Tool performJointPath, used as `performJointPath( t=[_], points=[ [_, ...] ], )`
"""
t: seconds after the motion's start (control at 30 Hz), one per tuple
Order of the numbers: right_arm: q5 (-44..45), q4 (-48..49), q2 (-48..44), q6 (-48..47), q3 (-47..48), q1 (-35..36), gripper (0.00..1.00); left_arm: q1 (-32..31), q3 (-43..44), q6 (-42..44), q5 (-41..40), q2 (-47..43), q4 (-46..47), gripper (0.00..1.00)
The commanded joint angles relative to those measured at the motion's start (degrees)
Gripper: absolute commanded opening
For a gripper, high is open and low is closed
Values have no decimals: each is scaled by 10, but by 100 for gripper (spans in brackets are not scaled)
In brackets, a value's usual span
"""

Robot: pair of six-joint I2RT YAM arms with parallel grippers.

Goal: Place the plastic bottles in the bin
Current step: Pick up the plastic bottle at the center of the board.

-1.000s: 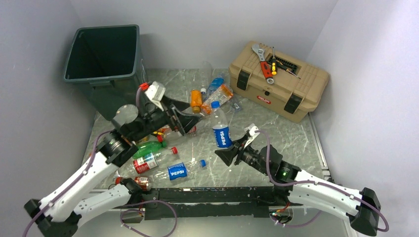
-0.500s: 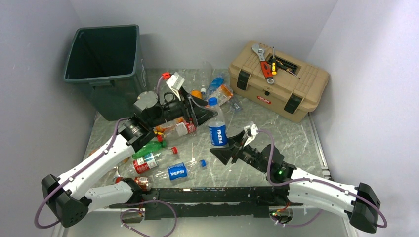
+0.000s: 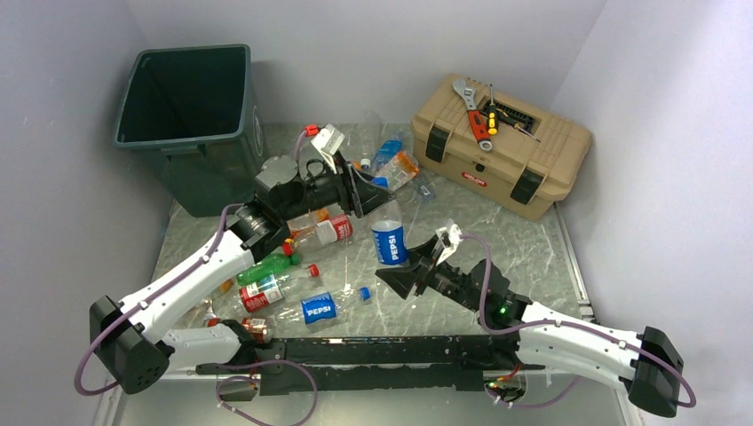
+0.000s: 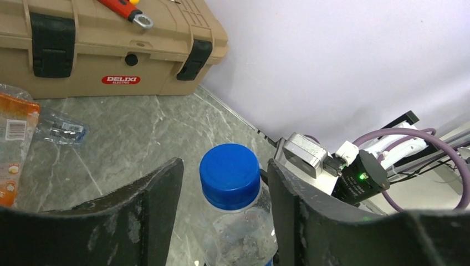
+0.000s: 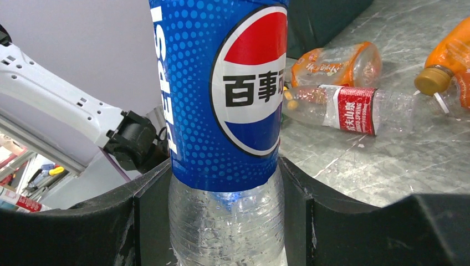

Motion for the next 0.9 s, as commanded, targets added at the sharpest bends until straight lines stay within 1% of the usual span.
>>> performJointPath(
  t=[0.0,0.1,0.2,0.23,0.27,0.3,0.37,0.43,0.5,0.57,0.7,0.77,0.87],
  points=[
    [-13,43,7,2,1,6,46,1,25,-8,21,0,43,57],
    [-14,49,12,5,-2,8,46,1,29,-6,28,1,42,40],
    [-13,46,18,5,1,8,47,1,33,2,36,4,36,16],
    [-13,41,22,5,4,8,49,1,33,4,39,4,37,7],
    [-13,33,23,5,7,8,54,2,32,6,42,4,39,0],
    [-10,23,26,10,12,8,62,1,32,7,44,3,39,0],
    [2,-4,27,27,26,8,83,2,31,14,42,-1,37,0],
    [5,-24,25,42,42,8,99,1,40,30,27,-6,18,0],
    [6,-57,21,52,71,8,100,1,61,58,7,-13,-20,0],
    [6,-101,15,54,103,8,100,1,106,104,-27,-23,-69,0],
    [47,-217,0,54,178,8,100,1,209,232,-110,-41,-175,0],
    [62,-258,-15,51,202,8,100,1,256,305,-173,-46,-202,0],
    [81,-275,-52,57,197,8,100,1,308,415,-281,-48,-203,0]
  ],
)
